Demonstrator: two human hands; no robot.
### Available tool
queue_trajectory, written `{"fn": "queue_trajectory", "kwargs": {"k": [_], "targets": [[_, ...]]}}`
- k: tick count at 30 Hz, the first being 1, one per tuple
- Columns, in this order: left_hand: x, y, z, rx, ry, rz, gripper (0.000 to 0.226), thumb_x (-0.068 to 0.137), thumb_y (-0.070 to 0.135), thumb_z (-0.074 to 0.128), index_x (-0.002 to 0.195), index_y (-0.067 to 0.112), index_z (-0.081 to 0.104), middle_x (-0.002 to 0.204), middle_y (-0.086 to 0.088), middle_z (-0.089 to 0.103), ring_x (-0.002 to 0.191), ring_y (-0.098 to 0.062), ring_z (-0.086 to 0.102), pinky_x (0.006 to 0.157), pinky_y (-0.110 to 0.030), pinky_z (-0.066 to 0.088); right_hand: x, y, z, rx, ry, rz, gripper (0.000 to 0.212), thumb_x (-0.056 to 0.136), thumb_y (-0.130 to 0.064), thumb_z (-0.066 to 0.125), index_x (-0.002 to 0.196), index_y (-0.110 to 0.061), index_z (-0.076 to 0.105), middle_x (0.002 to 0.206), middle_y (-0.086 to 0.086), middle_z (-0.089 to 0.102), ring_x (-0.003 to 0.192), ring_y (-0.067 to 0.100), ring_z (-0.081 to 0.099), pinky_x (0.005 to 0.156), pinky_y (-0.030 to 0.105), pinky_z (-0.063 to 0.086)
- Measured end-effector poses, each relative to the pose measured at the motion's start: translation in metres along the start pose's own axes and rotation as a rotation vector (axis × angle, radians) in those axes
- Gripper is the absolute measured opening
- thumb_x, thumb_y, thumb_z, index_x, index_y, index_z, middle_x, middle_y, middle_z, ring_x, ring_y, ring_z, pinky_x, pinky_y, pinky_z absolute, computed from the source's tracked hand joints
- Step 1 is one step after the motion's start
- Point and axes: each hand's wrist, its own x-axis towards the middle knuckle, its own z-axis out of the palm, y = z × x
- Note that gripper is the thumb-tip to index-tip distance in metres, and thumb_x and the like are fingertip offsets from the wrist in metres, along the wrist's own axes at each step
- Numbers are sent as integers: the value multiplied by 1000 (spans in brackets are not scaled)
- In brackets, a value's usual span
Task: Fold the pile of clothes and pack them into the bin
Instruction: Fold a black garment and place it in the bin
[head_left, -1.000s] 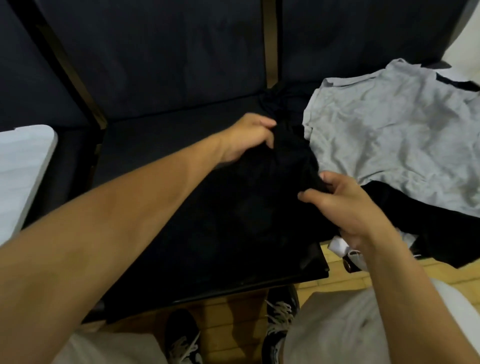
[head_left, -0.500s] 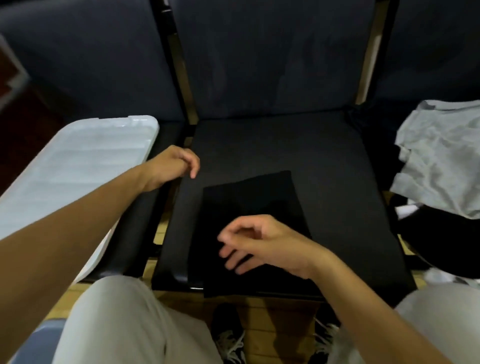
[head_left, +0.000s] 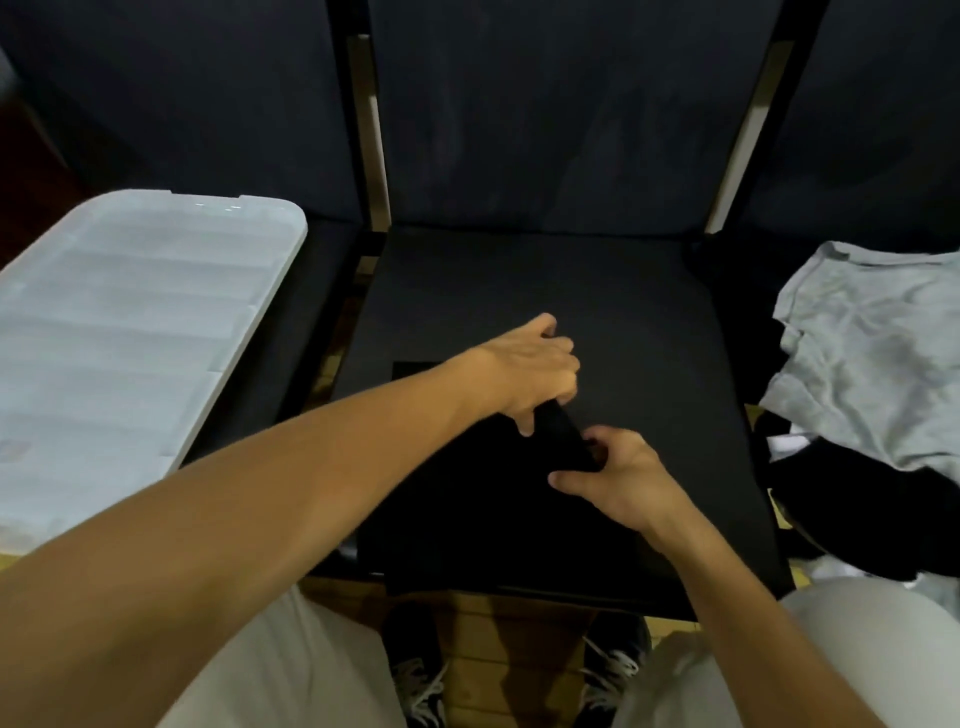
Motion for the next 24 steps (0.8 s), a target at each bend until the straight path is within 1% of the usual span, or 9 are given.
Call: {"fn": "queue_trajectory", "kwargs": {"k": [3,5,9,11,14,16,18,20,24], "targets": [[-55,-2,-2,127,139,-27,32,80,45,68,108,29,65,115,7,50,118,-19,40,109,-45,25,-16,-13,-10,-133,-39,-222,6,86,-31,74,91,-27,74,89,-3,70,79,11,68,77,41,58],[-105,6,4,87,295,-84,28,78,41,69,103,30,63,108,9,57,110,-17,51,104,-41,32,-32,-28,-14,-292,-26,-418,8,90,-34,69,96,-31,74,95,-11,63,85,6,63,80,36,56],[-230,42,19,-117,573,-397,26,84,42,66,99,24,54,81,6,63,66,-23,61,68,-32,45,-76,-83,-1,-397,-60,-676,19,98,-33,58,113,-42,66,99,-19,68,88,2,66,76,33,58],[-288,62,22,-210,632,-599,21,87,42,53,100,25,56,80,8,63,61,-23,59,56,-28,40,-97,-118,19,-537,-25,-835,20,99,-30,56,115,-43,62,98,-19,69,88,4,66,74,35,57],[-382,98,25,-291,725,-860,19,80,29,47,92,24,61,73,10,60,60,-19,58,50,-26,38,-134,-176,70,-708,30,-1076,35,95,-14,53,116,-42,57,104,-13,68,93,17,66,76,42,54],[-429,122,29,-305,817,-978,26,75,26,43,88,19,64,74,6,61,64,-20,59,51,-30,43,-148,-207,98,-730,29,-1135,44,89,-6,49,116,-40,58,103,-3,69,93,25,65,77,44,54],[-487,160,40,-269,866,-1111,27,75,24,43,87,15,65,77,3,58,69,-19,55,57,-29,41,-168,-237,147,-726,-74,-1168,42,88,-6,48,112,-38,60,99,1,68,90,26,63,75,43,55],[-524,193,61,-272,852,-1195,19,77,19,50,85,13,66,79,4,55,71,-17,51,61,-29,40,-182,-252,193,-689,-195,-1181,37,89,-6,49,106,-35,64,98,3,67,88,25,63,75,43,55],[-566,264,124,-499,767,-1410,8,78,15,64,84,20,64,75,9,60,63,-16,58,52,-41,48,-204,-244,291,-795,-436,-1204,36,85,-4,51,106,-28,68,99,5,66,88,26,62,79,41,55]]}}
